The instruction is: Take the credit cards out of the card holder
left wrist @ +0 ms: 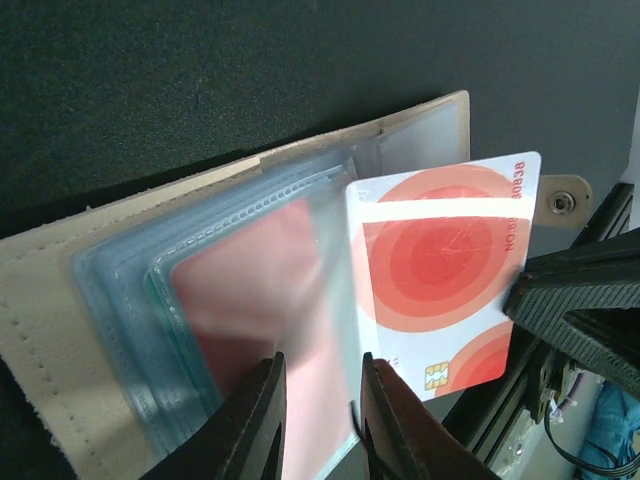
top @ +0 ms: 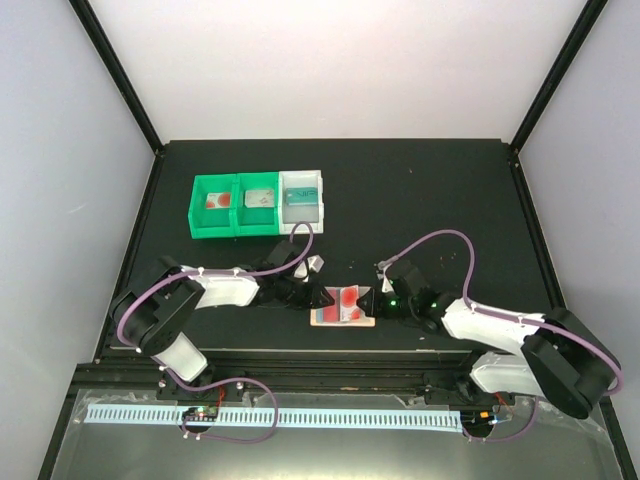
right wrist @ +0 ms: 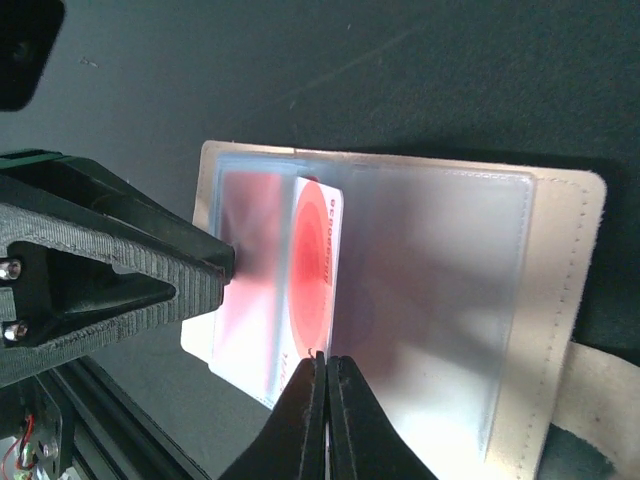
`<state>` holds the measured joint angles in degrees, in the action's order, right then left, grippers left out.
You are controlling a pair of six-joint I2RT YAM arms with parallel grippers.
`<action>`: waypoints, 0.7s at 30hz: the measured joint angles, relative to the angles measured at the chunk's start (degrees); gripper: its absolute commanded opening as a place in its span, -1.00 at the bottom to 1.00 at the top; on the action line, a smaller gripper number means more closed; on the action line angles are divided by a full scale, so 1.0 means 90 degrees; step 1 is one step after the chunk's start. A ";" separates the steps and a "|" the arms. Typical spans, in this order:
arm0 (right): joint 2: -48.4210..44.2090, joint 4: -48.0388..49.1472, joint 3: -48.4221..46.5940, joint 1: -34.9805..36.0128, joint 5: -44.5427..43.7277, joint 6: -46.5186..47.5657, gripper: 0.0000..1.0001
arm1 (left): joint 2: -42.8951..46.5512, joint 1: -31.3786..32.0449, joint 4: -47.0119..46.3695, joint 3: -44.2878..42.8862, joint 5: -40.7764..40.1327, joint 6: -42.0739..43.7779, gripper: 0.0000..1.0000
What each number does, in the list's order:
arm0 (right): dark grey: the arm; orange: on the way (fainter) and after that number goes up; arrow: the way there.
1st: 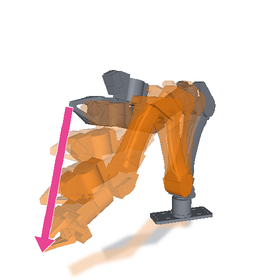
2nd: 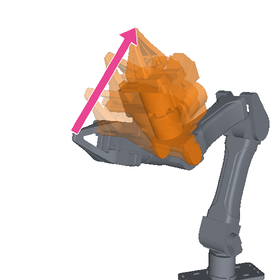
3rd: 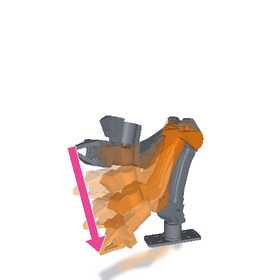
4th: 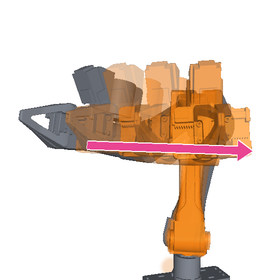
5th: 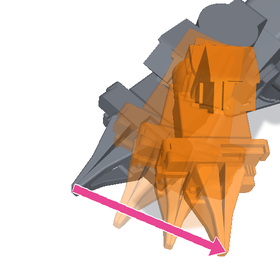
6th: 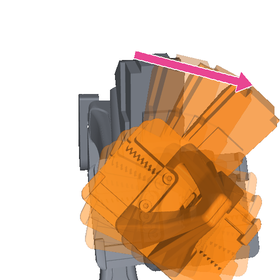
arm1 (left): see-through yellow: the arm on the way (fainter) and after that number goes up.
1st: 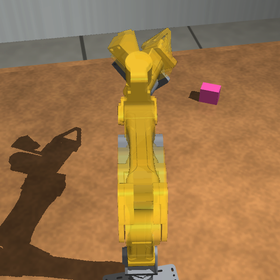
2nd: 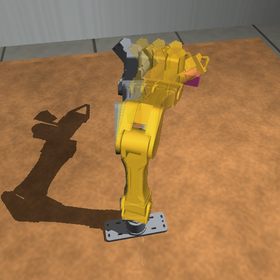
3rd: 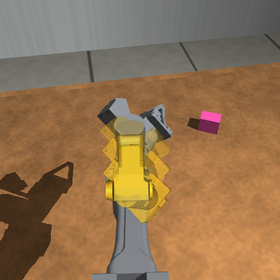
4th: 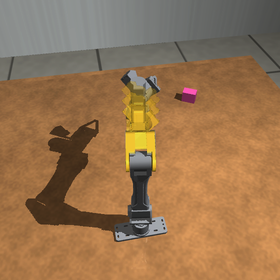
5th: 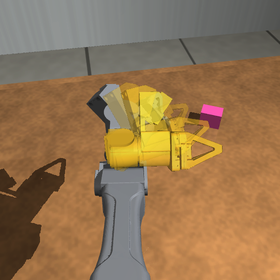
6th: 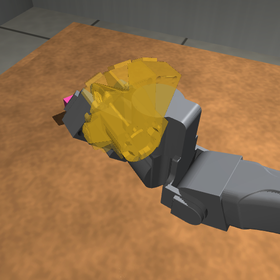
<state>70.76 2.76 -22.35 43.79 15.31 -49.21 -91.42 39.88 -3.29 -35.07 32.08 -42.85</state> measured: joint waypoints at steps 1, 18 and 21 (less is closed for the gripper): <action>-0.0049 -0.0034 0.0000 -0.0027 -0.0010 0.0024 -0.98 | -0.0012 0.0000 0.0000 -0.0015 -0.0007 0.0027 -0.52; -0.1049 -0.0389 0.0000 -0.0134 -0.0066 0.0034 -0.98 | 0.0517 0.0000 0.0272 -0.0012 0.0000 -0.0168 0.12; -0.1290 -0.0408 0.0000 -0.0134 -0.0027 -0.0073 -0.98 | 0.0923 0.0000 0.0291 -0.0012 0.0044 -0.0296 0.18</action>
<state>59.16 -0.91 -22.35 42.59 15.07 -49.87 -83.11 39.88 -0.67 -35.18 32.47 -45.52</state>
